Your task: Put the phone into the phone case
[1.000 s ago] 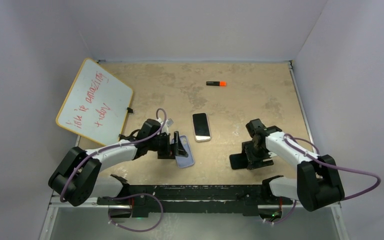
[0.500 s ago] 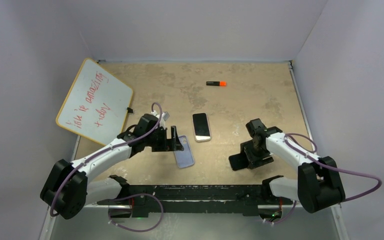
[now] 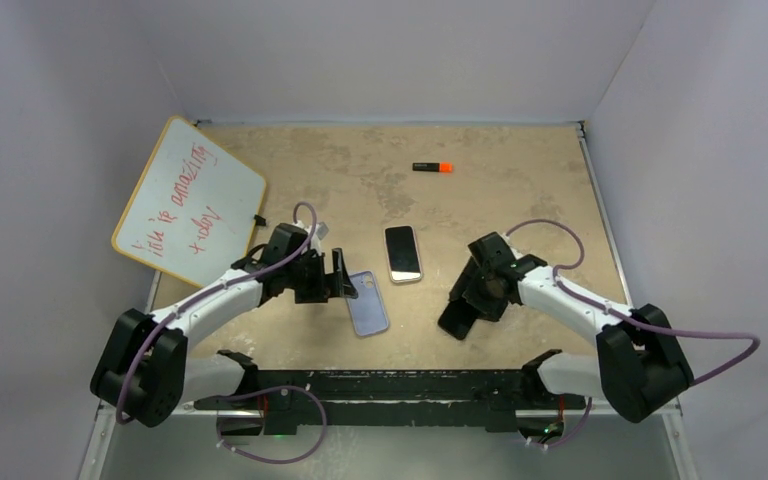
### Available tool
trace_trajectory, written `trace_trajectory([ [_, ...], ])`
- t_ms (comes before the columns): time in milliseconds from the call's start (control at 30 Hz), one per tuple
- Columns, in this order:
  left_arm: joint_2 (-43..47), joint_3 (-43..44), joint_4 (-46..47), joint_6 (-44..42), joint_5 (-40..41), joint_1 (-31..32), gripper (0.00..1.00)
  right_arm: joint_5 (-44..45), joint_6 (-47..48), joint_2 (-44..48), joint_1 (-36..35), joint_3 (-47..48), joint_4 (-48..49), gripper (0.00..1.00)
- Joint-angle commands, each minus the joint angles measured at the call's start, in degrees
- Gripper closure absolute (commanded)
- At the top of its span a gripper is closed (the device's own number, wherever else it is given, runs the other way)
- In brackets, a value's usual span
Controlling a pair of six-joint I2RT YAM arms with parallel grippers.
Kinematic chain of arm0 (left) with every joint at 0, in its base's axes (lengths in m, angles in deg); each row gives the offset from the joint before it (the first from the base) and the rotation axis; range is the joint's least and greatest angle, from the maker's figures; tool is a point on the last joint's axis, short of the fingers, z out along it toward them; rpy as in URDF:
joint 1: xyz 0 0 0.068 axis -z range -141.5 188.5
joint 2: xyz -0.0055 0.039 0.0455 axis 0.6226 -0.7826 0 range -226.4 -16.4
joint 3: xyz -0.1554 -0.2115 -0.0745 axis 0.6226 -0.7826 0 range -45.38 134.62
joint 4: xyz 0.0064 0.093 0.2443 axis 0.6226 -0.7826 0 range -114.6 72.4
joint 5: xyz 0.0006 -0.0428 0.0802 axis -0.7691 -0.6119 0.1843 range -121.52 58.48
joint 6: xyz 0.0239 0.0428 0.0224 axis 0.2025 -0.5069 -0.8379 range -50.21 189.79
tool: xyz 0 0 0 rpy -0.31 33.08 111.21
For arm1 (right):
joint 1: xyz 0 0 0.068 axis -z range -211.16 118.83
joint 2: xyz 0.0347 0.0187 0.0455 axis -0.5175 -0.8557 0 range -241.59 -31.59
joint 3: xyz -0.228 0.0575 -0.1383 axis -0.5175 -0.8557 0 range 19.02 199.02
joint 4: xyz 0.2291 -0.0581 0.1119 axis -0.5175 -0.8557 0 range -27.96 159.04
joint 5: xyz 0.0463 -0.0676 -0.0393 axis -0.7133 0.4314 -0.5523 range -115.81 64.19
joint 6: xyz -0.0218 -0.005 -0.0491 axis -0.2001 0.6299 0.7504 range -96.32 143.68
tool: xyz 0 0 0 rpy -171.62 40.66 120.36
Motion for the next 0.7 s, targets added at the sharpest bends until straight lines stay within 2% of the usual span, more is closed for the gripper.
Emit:
trace_trajectory([
  [0, -0.66, -1.13, 4.16, -1.03, -6.76, -3.85, 0.14, -4.47, 10.05, -0.88, -5.13, 2.63, 7.7, 0.43],
  [167, -0.73, -1.6, 6.51, 1.62, -10.71, -5.74, 0.17, -7.18, 11.67, -0.39, -9.56, 2.21, 13.84, 0.53],
  [333, 1.51, -1.04, 4.56, 1.1, -9.62, -7.02, 0.17, -6.04, 12.66, -1.29, -14.21, 4.0, 16.39, 0.54],
  [467, 2.33, -1.54, 3.7, 1.49, -10.4, -8.01, 0.17, -8.13, 13.32, -0.32, -17.63, 3.37, 22.51, 0.56],
  [667, 2.9, -0.48, 3.16, 1.94, -14.1, -12.9, 0.17, -9.66, 13.67, -2.55, -20.5, 6.3, 27.22, 0.58],
])
